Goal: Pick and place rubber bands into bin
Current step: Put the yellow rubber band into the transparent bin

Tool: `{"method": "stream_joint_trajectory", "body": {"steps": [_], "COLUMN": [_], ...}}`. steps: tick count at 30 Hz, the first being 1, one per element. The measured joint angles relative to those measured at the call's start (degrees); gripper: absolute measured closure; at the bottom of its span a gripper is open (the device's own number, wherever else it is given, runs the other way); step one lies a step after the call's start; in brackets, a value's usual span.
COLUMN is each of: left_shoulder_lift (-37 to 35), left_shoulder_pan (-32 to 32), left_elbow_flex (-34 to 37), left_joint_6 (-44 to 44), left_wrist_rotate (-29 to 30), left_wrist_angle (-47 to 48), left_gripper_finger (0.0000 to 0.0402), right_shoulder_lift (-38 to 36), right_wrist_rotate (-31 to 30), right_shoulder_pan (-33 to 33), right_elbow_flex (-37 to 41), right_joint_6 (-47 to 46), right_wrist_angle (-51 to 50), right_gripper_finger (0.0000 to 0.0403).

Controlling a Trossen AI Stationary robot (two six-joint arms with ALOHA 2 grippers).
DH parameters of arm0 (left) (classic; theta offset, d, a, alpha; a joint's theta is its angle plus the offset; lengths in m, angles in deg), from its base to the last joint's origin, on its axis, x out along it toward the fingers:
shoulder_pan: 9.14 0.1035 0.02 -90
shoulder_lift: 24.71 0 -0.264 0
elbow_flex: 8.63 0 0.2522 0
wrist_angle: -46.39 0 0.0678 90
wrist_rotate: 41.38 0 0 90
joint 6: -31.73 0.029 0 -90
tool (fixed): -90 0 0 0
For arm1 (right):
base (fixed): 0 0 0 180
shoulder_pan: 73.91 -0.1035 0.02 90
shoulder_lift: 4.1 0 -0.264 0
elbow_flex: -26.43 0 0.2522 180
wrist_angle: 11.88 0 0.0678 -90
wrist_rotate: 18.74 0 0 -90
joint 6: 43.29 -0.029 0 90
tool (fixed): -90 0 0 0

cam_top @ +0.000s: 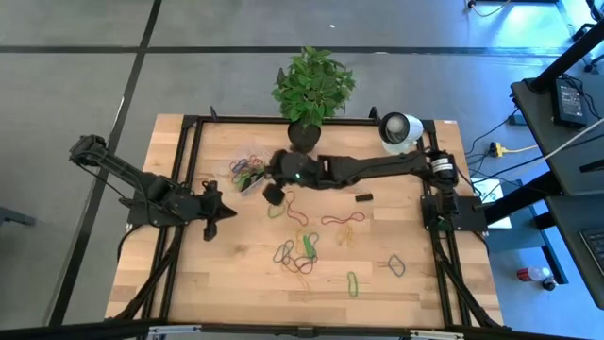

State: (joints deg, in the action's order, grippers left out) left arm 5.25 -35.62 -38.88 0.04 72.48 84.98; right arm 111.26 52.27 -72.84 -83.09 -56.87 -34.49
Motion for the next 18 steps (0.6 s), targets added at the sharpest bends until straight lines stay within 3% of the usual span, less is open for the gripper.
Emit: {"method": "stream_joint_trajectory", "body": {"steps": [8,13,18], "left_shoulder_lift": [-3.0,-3.1,-3.1], "left_shoulder_pan": [0.0,0.0,0.0], "left_elbow_flex": [0.0,0.0,0.0], "left_joint_6": [1.4,1.1,0.9], "left_wrist_rotate": [1.2,0.7,-0.8], "left_wrist_angle": [0.9,0.9,0.7], "left_gripper_finger": [0.04,0.04,0.04], "right_shoulder_lift": [13.2,22.4,27.3], "right_wrist_rotate": [5.5,5.6,5.6], "right_shoulder_pan": [3.8,5.0,5.8], "right_elbow_flex": [-15.7,-25.7,-30.7], "right_joint_6": [4.9,6.8,6.4], "right_wrist_angle": [2.3,2.0,-6.2], "right_gripper_finger": [0.0403,0.0394,0.0359]}}
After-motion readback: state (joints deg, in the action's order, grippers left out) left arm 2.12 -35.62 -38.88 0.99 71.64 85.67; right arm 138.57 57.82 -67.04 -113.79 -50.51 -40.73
